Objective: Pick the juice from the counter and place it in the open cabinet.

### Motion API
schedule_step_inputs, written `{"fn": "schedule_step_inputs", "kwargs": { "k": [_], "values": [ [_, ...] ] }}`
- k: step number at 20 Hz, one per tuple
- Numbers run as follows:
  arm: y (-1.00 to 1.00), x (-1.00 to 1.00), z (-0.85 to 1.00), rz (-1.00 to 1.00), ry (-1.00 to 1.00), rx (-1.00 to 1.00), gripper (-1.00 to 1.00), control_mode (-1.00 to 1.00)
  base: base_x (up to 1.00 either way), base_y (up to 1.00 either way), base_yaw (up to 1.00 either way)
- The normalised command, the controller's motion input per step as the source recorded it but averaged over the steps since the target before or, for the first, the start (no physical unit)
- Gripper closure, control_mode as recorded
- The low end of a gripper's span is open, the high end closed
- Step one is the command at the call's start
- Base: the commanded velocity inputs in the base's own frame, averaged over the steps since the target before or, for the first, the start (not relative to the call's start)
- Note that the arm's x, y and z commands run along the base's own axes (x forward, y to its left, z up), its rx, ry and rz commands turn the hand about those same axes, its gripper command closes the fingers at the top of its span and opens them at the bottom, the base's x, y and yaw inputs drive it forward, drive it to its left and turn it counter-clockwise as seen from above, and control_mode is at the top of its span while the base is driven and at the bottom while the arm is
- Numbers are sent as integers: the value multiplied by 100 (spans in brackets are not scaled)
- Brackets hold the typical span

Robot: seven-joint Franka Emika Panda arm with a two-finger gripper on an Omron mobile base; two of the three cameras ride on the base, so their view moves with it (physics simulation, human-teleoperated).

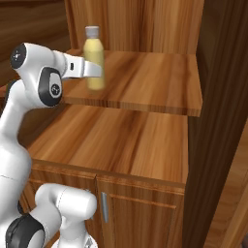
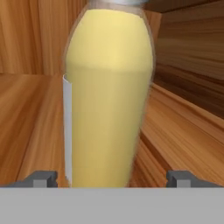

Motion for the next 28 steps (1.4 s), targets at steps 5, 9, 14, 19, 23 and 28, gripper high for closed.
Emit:
{"fn": "schedule_step_inputs", "kwargs": {
  "k": [5, 9, 14, 19, 23, 28],
  "values": [
    [0, -86, 2, 0, 0, 5, -100, -100, 0, 0, 0],
    [2, -91, 8, 0, -1, 4, -100, -100, 0, 0, 0],
    [6, -99, 13, 0, 0, 8, -100, -100, 0, 0, 0],
    [0, -95, 5, 0, 0, 16, -100, -100, 0, 0, 0],
    [0, -82, 0, 0, 15, 22, -100, -100, 0, 0, 0],
    [0, -51, 0, 0, 32, 14, -100, -100, 0, 0, 0]
  ]
}}
